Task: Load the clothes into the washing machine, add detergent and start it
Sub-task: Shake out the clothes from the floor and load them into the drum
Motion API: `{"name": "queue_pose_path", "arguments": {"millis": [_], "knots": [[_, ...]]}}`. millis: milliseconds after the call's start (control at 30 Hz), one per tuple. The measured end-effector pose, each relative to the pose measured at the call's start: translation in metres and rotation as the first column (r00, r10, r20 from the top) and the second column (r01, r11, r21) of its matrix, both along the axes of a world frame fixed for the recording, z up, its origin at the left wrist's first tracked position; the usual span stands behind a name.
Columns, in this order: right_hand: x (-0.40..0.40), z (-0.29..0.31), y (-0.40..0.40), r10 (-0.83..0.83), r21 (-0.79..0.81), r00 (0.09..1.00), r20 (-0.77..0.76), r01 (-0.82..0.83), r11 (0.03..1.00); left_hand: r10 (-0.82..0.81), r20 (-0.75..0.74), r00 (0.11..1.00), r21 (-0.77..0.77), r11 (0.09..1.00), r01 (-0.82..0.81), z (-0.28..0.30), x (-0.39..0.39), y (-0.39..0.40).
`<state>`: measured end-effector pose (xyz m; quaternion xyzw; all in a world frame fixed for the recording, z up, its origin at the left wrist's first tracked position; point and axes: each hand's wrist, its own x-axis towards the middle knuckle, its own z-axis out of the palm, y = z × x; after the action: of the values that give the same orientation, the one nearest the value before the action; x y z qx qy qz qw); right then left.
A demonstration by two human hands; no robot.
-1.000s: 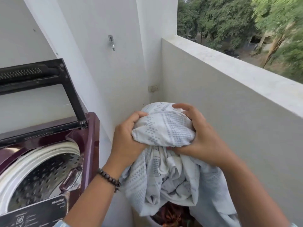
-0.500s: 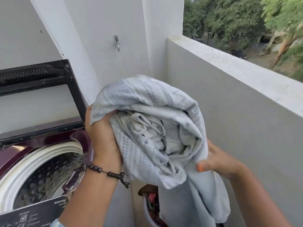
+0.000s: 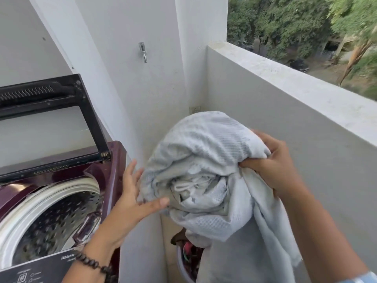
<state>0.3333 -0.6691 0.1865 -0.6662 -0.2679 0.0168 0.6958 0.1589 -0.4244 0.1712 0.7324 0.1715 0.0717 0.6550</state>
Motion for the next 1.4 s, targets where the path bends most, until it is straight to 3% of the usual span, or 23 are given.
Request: {"name": "queue_pose_path", "arguments": {"millis": [67, 167, 233, 267, 433, 533, 600, 733, 900, 967, 1067, 1200, 1300, 1400], "knots": [[0.000, 0.008, 0.005, 0.030, -0.142, 0.982, 0.188, -0.003, 0.990, -0.040, -0.039, 0.998, 0.306, 0.951, 0.050, 0.009, 0.000, 0.002], [-0.007, 0.014, 0.018, 0.141, -0.332, 0.921, 0.364, -0.014, 0.943, -0.132, -0.076, 0.988, 0.715, 0.684, 0.146, 0.025, 0.016, -0.009], [-0.015, 0.019, 0.028, 0.237, -0.393, 0.861, 0.450, -0.048, 0.918, -0.198, -0.124, 0.972, 0.804, 0.555, 0.215, 0.030, 0.032, -0.021], [-0.018, 0.021, 0.032, 0.264, -0.388, 0.839, 0.476, -0.069, 0.919, -0.232, -0.114, 0.966, 0.802, 0.552, 0.227, 0.030, 0.039, -0.027], [-0.024, 0.029, 0.031, 0.235, -0.286, 0.886, 0.400, -0.122, 0.950, -0.168, 0.224, 0.960, 0.604, 0.797, -0.002, 0.021, 0.050, -0.032], [-0.018, 0.030, 0.025, 0.296, -0.422, 0.895, 0.335, -0.138, 0.896, -0.110, 0.308, 0.945, 0.437, 0.899, -0.038, 0.021, 0.056, -0.028], [-0.008, 0.029, 0.013, 0.405, -0.511, 0.897, 0.176, -0.269, 0.816, -0.054, 0.325, 0.944, 0.318, 0.947, -0.055, 0.023, 0.060, -0.024], [0.015, 0.000, -0.013, 0.558, -0.494, 0.813, -0.164, -0.557, 0.667, 0.076, 0.338, 0.938, 0.167, 0.976, -0.139, 0.031, 0.064, -0.015], [0.016, -0.048, -0.032, 0.577, -0.228, 0.656, -0.487, -0.733, 0.641, 0.300, 0.366, 0.881, -0.047, 0.951, -0.305, 0.044, 0.067, -0.008], [0.005, -0.063, -0.027, 0.586, -0.103, 0.612, -0.531, -0.733, 0.672, 0.414, 0.347, 0.842, -0.169, 0.910, -0.379, 0.045, 0.070, -0.011], [-0.011, -0.069, -0.005, 0.518, 0.065, 0.658, -0.546, -0.584, 0.809, 0.545, 0.266, 0.795, -0.326, 0.827, -0.458, 0.040, 0.072, -0.016], [-0.010, -0.061, 0.015, 0.295, 0.204, 0.774, -0.561, -0.216, 0.955, 0.518, 0.167, 0.839, -0.394, 0.815, -0.425, 0.027, 0.071, -0.014], [-0.002, -0.052, 0.017, 0.090, 0.217, 0.801, -0.592, 0.051, 0.975, 0.356, 0.111, 0.928, -0.435, 0.857, -0.277, 0.022, 0.059, -0.013], [0.008, -0.037, 0.010, -0.030, 0.155, 0.841, -0.541, 0.135, 0.979, 0.149, 0.057, 0.987, -0.320, 0.940, -0.123, 0.022, 0.037, -0.006]]}}
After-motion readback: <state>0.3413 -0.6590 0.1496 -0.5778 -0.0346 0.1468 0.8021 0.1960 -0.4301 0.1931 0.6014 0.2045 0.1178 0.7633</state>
